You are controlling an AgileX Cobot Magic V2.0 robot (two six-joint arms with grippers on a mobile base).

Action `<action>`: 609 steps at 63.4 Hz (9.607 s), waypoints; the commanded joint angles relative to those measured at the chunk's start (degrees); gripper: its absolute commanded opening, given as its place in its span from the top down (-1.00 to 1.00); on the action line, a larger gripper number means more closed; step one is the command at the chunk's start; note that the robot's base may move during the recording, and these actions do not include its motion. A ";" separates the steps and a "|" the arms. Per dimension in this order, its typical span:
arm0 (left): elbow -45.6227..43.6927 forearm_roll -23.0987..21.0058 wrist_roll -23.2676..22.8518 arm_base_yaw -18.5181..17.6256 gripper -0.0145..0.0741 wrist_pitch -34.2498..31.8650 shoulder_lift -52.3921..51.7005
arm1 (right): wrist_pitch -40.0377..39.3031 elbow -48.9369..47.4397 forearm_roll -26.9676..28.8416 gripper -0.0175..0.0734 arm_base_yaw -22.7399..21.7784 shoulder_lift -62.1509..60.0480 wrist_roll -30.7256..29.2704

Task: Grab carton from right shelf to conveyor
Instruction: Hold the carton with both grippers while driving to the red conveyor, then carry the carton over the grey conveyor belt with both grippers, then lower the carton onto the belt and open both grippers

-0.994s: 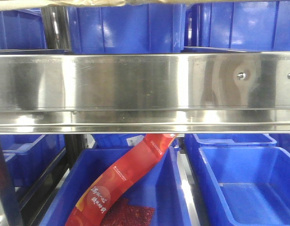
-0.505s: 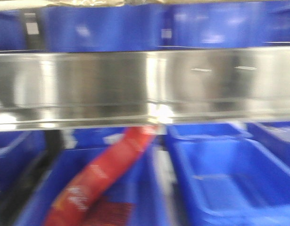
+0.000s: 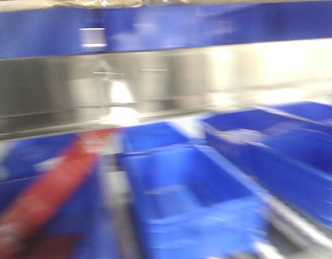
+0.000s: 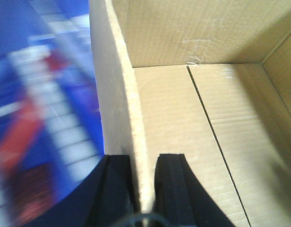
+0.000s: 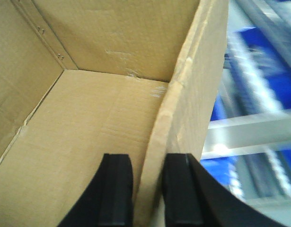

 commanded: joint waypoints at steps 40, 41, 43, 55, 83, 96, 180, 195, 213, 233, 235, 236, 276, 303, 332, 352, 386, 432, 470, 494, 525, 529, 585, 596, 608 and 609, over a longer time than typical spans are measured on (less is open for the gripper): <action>-0.70 -1.94 0.22 -0.44 0.69 -2.81 -0.67 | -3.22 -0.83 1.74 0.76 0.01 -0.87 -1.45; -0.70 -1.94 0.22 -0.44 0.69 -2.81 -0.67 | -3.22 -0.83 1.74 0.76 0.01 -0.87 -1.45; -0.70 -1.94 0.22 -0.44 0.69 -2.81 -0.67 | -3.22 -0.83 1.74 0.76 0.01 -0.87 -1.45; -0.70 -1.94 0.22 -0.44 0.69 -2.81 -0.67 | -3.22 -0.83 1.74 0.76 0.01 -0.87 -1.45; -0.70 -1.94 0.22 -0.44 0.69 -2.81 -0.67 | -3.22 -0.83 1.74 0.76 0.01 -0.87 -1.45; -0.70 -1.94 0.22 -0.44 0.69 -2.81 -0.67 | -3.22 -0.83 1.74 0.76 0.01 -0.87 -1.45; -0.70 -1.94 0.22 -0.44 0.69 -2.81 -0.67 | -3.22 -0.83 1.74 0.76 0.01 -0.87 -1.45; -0.70 -1.94 0.22 -0.44 0.69 -2.81 -0.67 | -3.22 -0.83 1.74 0.76 0.01 -0.87 -1.45; -0.70 -1.69 0.22 -0.44 0.69 -2.95 -0.67 | -3.22 -0.83 1.74 0.76 0.01 -0.87 -1.45; -0.70 -1.42 0.22 -0.44 0.69 -3.18 -0.67 | -3.22 -0.83 1.74 0.76 0.01 -0.87 -1.45; -0.70 -1.42 0.22 -0.44 0.69 -3.18 -0.67 | -3.22 -0.83 1.74 0.76 0.01 -0.87 -1.45; -0.70 -1.42 0.22 -0.44 0.69 -3.18 -0.67 | -3.22 -0.83 1.74 0.76 0.01 -0.87 -1.45; -0.70 -1.42 0.22 -0.44 0.69 -3.18 -0.67 | -3.22 -0.83 1.74 0.76 0.01 -0.87 -1.45; -0.70 -1.42 0.22 -0.44 0.69 -3.18 -0.67 | -3.22 -0.83 1.74 0.76 0.01 -0.87 -1.45; -0.70 -0.83 0.22 -0.44 0.69 -3.18 -0.67 | -3.22 -0.83 1.74 0.76 0.01 -0.87 -1.45; -0.70 0.53 0.22 -0.44 0.69 -3.18 -0.67 | -3.22 -0.83 1.74 0.76 0.01 -0.87 -1.45; -0.70 11.92 0.22 -0.44 0.69 -3.18 -0.67 | -3.22 -0.81 1.84 0.76 0.01 -0.87 -1.45; -0.70 16.59 0.22 -0.44 0.69 -3.18 -0.67 | -3.22 -0.81 1.84 0.76 0.01 -0.87 -1.45; -0.70 16.59 0.22 -0.44 0.69 -3.18 -0.67 | -3.80 -0.81 1.84 0.76 0.01 -0.87 -1.45; -0.70 16.59 0.22 -0.44 0.69 -3.29 -0.67 | -18.86 -0.81 1.73 0.76 0.01 -0.87 -1.45; -0.70 15.11 -0.06 0.41 0.69 -8.34 0.09 | -14.15 -0.81 4.21 0.76 0.01 -0.13 -1.45; -0.70 12.91 -0.06 2.13 0.69 -11.50 0.85 | -13.43 -0.81 2.04 0.76 0.01 0.82 -1.45; -0.70 4.41 3.23 16.87 0.31 -23.78 29.36 | -21.64 -0.81 -14.85 0.53 -0.42 32.64 -1.45; -0.70 4.41 3.57 16.87 -0.54 -23.11 29.47 | -21.64 -0.81 -14.85 -0.42 -0.71 32.57 -1.45; -0.70 3.94 4.01 16.87 -0.54 -20.91 26.01 | -21.74 -0.81 -14.85 -0.56 -0.71 29.57 -1.45; -0.70 3.93 4.27 16.87 -0.52 -20.56 25.58 | -21.74 -0.81 -14.85 -0.54 -0.71 28.99 -1.45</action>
